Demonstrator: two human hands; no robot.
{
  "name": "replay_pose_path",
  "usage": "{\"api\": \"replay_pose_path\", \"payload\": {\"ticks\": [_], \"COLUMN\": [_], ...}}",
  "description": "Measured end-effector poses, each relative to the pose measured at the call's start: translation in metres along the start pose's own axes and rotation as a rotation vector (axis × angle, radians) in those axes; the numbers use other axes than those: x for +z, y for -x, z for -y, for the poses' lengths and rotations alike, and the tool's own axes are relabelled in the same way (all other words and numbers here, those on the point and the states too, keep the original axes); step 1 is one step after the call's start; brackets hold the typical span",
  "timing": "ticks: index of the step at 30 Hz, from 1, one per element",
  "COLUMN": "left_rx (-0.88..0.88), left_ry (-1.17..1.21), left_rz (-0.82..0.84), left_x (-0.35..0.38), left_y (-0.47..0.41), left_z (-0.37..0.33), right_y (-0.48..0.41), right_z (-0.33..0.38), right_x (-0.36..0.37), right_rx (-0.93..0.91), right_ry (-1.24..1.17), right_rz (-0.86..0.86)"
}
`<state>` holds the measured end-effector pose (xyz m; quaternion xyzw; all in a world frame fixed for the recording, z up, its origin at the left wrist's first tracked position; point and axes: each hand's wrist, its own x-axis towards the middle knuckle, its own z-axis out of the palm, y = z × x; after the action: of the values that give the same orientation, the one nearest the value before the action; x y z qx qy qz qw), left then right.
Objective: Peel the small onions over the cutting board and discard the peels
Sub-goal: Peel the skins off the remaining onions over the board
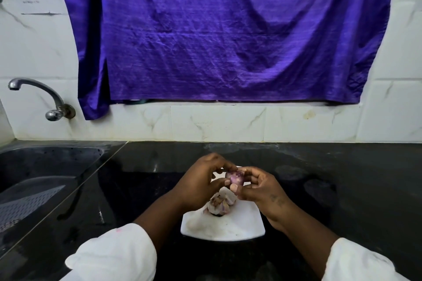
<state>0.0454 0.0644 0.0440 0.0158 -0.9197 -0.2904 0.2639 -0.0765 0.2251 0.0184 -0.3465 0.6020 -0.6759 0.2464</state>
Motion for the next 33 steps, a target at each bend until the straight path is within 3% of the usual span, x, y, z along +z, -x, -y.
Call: {"api": "replay_pose_path", "payload": {"ticks": [11, 22, 33], "left_rx": [0.017, 0.045, -0.031], "left_ry": [-0.005, -0.04, 0.193], "left_rz": [-0.119, -0.079, -0.216], "left_x": [0.0001, -0.0011, 0.0061], "left_y": [0.0037, 0.006, 0.0054], "left_z": [0.0011, -0.0013, -0.0012], "right_y": [-0.001, -0.0018, 0.0025], "right_z": [0.0008, 0.0039, 0.0081], "right_x": [0.0023, -0.0007, -0.0043], "right_rx": [-0.103, -0.08, -0.007], "right_ry": [0.098, 0.096, 0.033], "right_rz": [-0.04, -0.007, 0.064]}}
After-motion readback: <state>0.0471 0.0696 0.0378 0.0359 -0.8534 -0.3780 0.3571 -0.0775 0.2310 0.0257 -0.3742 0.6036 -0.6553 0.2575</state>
